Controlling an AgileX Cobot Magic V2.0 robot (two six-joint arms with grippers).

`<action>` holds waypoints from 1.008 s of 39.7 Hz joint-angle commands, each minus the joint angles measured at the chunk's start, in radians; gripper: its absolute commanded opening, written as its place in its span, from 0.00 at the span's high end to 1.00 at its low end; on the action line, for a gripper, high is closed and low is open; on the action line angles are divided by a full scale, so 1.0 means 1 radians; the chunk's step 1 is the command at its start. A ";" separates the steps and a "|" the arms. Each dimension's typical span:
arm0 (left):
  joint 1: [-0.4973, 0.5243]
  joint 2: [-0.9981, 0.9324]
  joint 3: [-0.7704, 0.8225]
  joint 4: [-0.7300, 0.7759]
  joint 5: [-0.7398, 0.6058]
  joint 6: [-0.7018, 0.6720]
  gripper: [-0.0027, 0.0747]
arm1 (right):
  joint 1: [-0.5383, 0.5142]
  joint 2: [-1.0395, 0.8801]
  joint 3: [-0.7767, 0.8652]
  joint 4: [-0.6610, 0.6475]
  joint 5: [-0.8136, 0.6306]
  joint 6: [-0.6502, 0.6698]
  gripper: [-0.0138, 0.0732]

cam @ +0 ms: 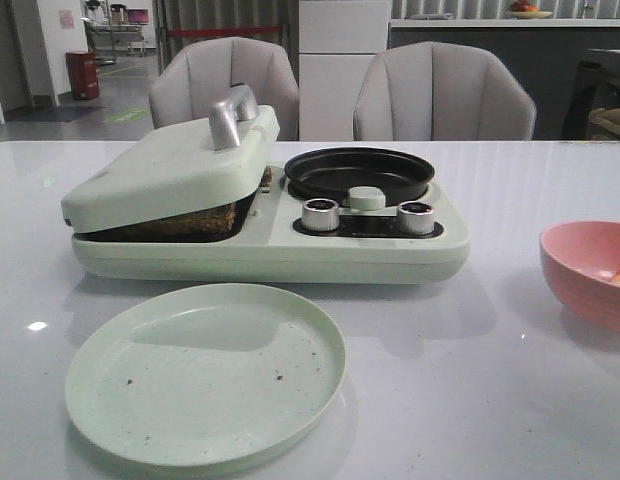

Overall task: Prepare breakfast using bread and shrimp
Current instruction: 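Release the lid and move the right gripper over the pink bowl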

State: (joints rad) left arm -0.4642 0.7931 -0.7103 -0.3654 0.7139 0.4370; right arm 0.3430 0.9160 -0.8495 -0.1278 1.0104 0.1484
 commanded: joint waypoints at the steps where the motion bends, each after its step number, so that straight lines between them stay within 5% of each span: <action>1: -0.007 -0.006 -0.029 -0.021 -0.069 -0.010 0.84 | -0.005 0.088 -0.081 -0.089 0.003 0.058 0.21; 19: -0.007 -0.006 -0.029 -0.021 -0.069 -0.010 0.84 | -0.317 0.363 -0.272 -0.127 -0.040 0.075 0.21; 34: -0.007 -0.006 -0.029 -0.021 -0.069 -0.010 0.84 | -0.348 0.543 -0.289 -0.122 -0.145 0.025 0.21; 40: -0.007 -0.006 -0.029 -0.021 -0.069 -0.010 0.84 | -0.408 0.645 -0.340 0.020 -0.136 -0.081 0.21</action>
State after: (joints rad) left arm -0.4642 0.7931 -0.7103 -0.3654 0.7120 0.4330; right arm -0.0287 1.5473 -1.1323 -0.1714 0.9039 0.1386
